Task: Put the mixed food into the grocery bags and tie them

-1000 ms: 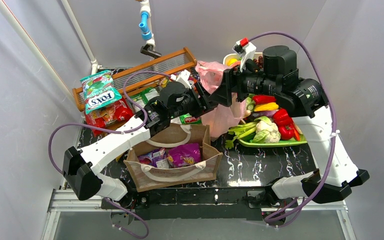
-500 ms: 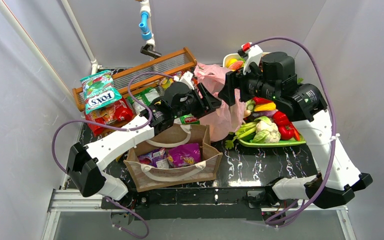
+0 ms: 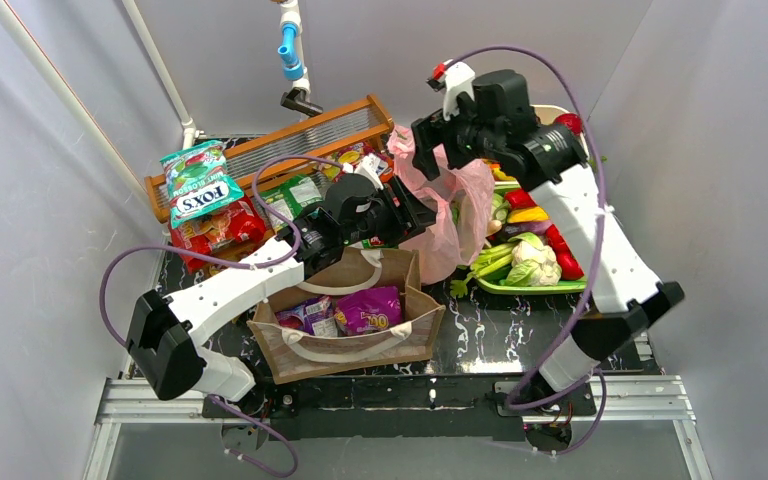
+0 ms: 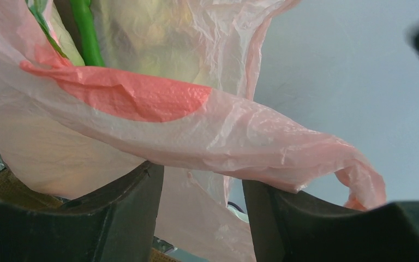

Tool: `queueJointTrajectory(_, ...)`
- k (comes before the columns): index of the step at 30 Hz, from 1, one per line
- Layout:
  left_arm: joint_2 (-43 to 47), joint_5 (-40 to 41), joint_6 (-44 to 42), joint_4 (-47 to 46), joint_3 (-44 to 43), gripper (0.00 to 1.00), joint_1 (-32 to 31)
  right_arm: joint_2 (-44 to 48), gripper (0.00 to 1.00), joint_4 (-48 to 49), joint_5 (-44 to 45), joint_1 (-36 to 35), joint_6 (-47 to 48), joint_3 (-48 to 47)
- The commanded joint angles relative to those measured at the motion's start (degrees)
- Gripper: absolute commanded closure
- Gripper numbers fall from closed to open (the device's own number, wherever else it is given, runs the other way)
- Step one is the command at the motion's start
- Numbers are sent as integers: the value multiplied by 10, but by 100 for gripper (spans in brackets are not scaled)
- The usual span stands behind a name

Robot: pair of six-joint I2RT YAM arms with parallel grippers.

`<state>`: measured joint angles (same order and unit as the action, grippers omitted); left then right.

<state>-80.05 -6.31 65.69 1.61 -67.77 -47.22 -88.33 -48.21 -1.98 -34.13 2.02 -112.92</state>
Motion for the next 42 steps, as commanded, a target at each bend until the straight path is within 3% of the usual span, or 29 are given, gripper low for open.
queueJointTrajectory(1, 30, 12, 0, 2, 5, 47, -2, -49, 2, -33, -43, 5, 42, -76)
queueJointTrajectory(6, 33, 12, -2, 7, 1, 47, -2, -85, 3, -45, -68, 5, 40, -100)
queueJointTrajectory(11, 34, 14, -1, 7, 2, 47, -2, -95, 16, -33, -49, 5, 40, -98)
queueJointTrajectory(14, 31, 13, -1, 8, -3, 47, -2, -100, 34, -29, -46, 5, 36, -99)
queueJointTrajectory(21, 20, 18, -1, 9, -29, 47, -8, -65, 97, -34, 9, 4, -1, -80)
queueJointTrajectory(33, -6, 27, 2, 7, -73, 47, -23, 72, 99, -100, 170, 4, -96, 6)
queueJointTrajectory(42, -11, 31, 6, 4, -82, 44, -23, 97, 99, -206, 174, 4, -155, -14)
